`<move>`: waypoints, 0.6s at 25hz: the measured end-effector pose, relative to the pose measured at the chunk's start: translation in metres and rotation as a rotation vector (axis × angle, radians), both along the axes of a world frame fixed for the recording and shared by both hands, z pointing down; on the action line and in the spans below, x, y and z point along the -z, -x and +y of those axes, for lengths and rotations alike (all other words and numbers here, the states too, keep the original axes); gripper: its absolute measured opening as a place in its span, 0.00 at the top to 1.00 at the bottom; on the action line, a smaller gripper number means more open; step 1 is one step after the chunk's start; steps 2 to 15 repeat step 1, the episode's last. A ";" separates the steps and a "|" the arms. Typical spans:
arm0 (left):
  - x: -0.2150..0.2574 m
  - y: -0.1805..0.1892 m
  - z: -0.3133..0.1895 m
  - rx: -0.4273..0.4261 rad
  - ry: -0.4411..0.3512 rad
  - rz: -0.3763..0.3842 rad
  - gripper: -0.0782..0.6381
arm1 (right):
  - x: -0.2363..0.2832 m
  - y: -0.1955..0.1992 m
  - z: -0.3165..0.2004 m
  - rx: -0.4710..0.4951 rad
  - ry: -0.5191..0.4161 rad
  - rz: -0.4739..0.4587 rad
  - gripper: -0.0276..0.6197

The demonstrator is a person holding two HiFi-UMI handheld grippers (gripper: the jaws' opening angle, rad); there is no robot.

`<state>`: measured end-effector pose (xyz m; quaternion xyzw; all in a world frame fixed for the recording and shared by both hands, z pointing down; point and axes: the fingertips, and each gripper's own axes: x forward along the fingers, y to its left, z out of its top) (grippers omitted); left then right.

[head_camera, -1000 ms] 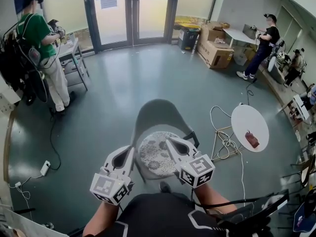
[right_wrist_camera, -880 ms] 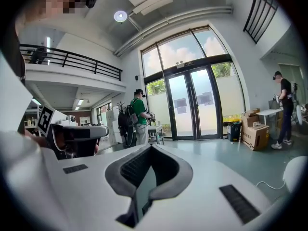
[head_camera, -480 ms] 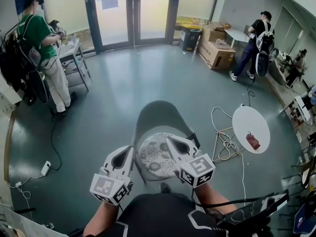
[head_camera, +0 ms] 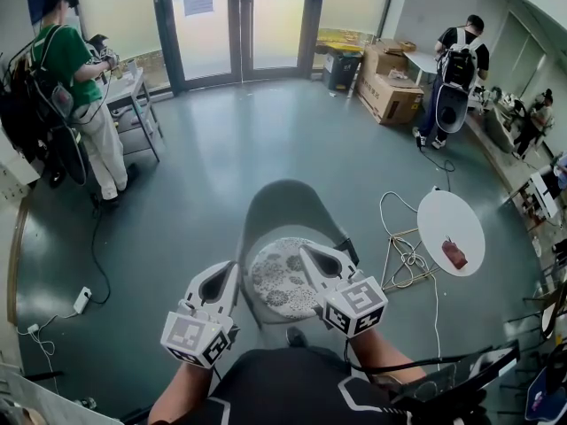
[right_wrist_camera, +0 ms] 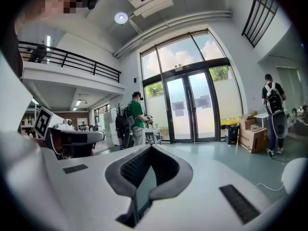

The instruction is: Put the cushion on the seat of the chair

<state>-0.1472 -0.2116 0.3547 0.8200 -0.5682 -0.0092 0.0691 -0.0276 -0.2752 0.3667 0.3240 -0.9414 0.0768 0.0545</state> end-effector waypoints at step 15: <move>-0.001 0.000 -0.001 0.001 0.000 -0.001 0.88 | -0.001 -0.001 -0.001 -0.002 0.001 0.000 0.94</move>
